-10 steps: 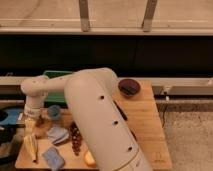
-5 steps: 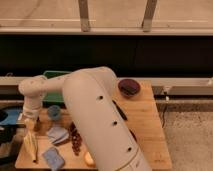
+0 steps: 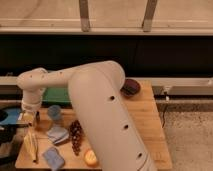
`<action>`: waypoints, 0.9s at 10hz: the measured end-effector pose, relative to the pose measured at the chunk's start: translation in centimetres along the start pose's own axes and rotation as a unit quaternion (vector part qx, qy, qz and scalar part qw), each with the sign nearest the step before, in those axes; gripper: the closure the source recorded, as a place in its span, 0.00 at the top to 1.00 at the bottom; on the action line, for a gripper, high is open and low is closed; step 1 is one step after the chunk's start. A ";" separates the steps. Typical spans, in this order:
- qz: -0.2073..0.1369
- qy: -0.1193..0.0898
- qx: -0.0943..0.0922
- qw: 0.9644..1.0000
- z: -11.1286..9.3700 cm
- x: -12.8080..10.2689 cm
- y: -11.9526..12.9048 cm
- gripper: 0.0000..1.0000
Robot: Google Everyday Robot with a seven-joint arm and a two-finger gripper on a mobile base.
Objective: Stack cups into tray
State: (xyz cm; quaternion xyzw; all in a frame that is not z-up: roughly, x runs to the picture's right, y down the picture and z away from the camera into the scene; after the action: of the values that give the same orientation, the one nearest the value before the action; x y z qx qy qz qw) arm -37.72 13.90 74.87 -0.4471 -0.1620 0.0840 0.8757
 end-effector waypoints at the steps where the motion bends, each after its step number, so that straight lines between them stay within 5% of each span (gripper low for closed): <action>1: 0.001 -0.002 0.018 1.000 -1.8 0.0 0.0 0.00; 3: 0.013 -0.006 0.043 0.999 -4.2 1.3 -0.4 0.00; 9: 0.083 -0.026 0.072 0.994 -5.9 6.6 -2.5 0.00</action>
State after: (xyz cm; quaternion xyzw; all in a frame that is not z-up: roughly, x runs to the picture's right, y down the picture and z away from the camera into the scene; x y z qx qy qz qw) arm -29.43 9.93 75.03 -0.3923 -0.1411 0.1795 0.8911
